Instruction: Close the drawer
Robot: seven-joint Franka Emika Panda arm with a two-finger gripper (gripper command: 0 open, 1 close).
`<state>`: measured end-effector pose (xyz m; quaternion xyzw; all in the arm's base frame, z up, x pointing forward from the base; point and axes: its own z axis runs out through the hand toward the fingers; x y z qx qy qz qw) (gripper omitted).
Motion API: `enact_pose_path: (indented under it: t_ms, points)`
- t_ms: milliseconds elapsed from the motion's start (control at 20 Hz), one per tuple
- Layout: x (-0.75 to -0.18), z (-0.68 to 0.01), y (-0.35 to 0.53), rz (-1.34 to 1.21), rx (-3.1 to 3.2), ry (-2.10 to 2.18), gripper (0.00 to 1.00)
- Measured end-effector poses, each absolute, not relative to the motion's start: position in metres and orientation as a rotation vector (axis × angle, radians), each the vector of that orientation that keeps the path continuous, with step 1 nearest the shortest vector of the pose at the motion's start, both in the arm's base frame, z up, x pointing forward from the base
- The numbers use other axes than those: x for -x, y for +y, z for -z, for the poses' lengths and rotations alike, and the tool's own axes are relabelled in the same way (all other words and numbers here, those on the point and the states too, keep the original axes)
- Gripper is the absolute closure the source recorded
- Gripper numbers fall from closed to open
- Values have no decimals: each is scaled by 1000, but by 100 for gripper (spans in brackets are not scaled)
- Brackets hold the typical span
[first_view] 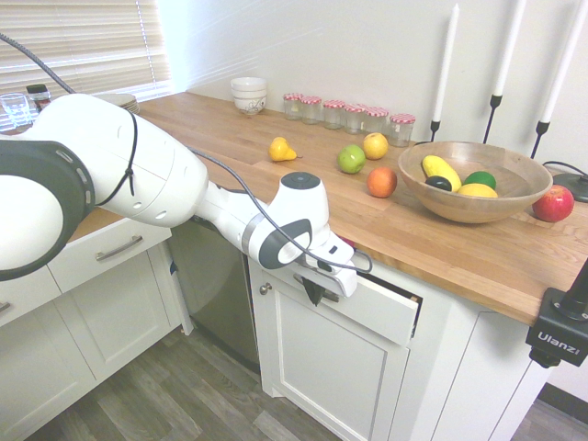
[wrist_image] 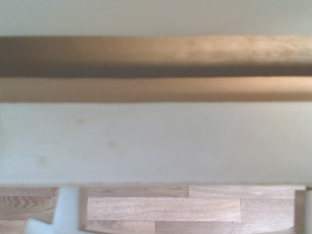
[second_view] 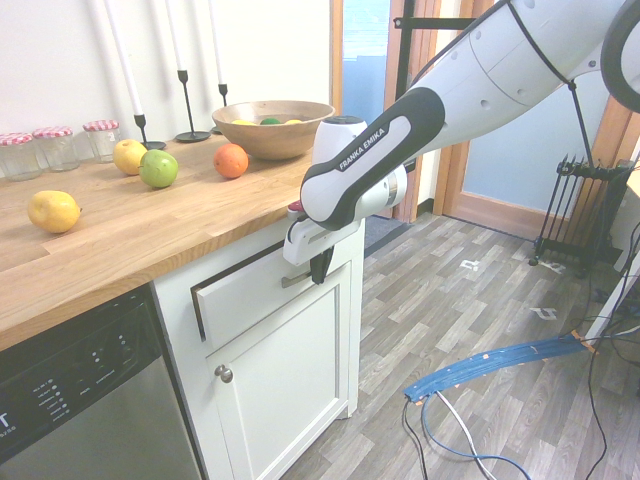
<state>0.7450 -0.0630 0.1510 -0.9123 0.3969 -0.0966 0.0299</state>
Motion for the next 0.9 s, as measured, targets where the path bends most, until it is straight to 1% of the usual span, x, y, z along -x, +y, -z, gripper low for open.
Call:
enact_pose_path:
  t_ms: [400,550,650,900]
  points:
    - [-745,-150,-62,290,2811,1223,100]
    - [-742,-157,-55,217,2810,1192,100]
    - [-733,-170,-53,124,2817,1172,100]
    - [-687,-203,-69,1,2831,1202,100]
